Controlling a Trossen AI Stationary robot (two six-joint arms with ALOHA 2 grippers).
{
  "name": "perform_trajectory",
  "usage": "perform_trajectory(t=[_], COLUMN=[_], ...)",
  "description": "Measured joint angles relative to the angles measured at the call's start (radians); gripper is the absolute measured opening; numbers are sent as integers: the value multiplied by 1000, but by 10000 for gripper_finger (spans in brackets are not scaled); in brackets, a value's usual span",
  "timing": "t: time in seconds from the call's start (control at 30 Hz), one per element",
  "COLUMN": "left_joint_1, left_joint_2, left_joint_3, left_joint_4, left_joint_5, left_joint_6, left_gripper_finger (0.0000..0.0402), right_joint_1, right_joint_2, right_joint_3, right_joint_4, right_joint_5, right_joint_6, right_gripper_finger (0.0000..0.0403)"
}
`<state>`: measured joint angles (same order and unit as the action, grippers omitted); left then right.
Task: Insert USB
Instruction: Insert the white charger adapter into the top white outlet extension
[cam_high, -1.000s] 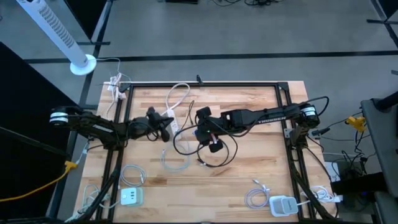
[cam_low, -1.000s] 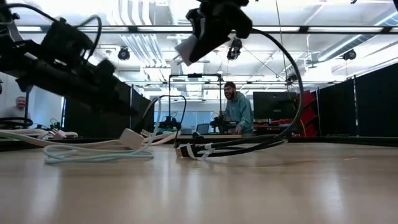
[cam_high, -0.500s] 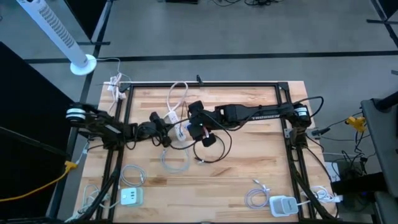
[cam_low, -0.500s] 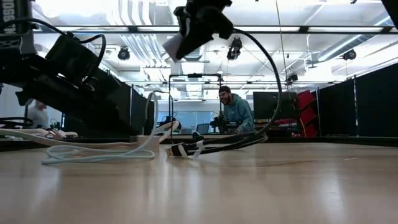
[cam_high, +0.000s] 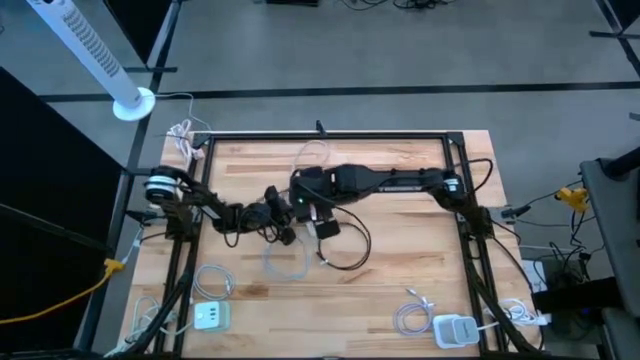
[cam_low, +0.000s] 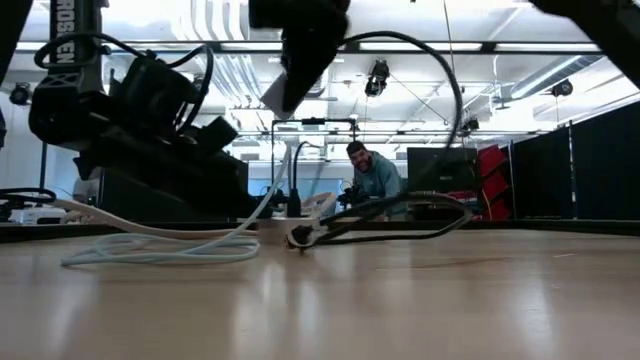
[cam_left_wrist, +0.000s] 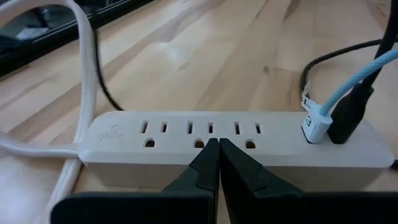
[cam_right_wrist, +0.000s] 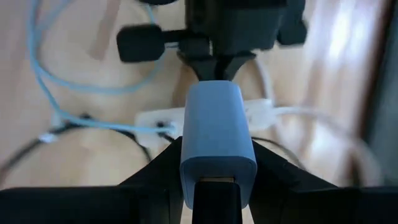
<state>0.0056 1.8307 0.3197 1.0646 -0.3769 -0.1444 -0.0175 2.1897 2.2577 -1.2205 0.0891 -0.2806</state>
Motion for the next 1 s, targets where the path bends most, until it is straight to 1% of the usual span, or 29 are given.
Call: perform_trajectory(t=[0.1, 0.17, 0.33, 0.43, 0.53, 0.63, 0.73, 0.83, 0.9, 1.0], left_joint_1=[-6, -9, -16, -16, -16, -17, -17, -16, -16, -16], left_joint_2=[5, 5, 15, 16, 17, 34, 72, 122, 150, 171], left_joint_3=[17, 30, 64, 80, 96, 125, 166, 203, 215, 220], left_joint_4=[3, -7, -18, -22, -20, -23, -47, -38, -24, -15], left_joint_5=[2, 3, 5, 4, 3, 1, 0, -1, 10, 39], left_joint_6=[8, 10, 14, 16, 31, 37, 83, 141, 153, 154], left_gripper_finger=[0, 0, 0, 0, 0, 0, 0, 0, 0, 0], right_joint_1=[-38, -62, -119, -150, -167, -172, -179, -181, -180, -188], right_joint_2=[43, 53, 54, 55, 55, 55, 55, 55, 55, 55], right_joint_3=[49, 57, 53, 43, 23, -3, -32, -68, -89, -123], right_joint_4=[-37, -33, -35, -80, -116, -111, -107, -107, -104, -106], right_joint_5=[-103, -153, -176, -205, -268, -309, -310, -307, -311, -362], right_joint_6=[217, 315, 494, 568, 638, 701, 760, 804, 817, 836], right_gripper_finger=[114, 114, 114, 114, 114, 114, 114, 114, 114, 114])
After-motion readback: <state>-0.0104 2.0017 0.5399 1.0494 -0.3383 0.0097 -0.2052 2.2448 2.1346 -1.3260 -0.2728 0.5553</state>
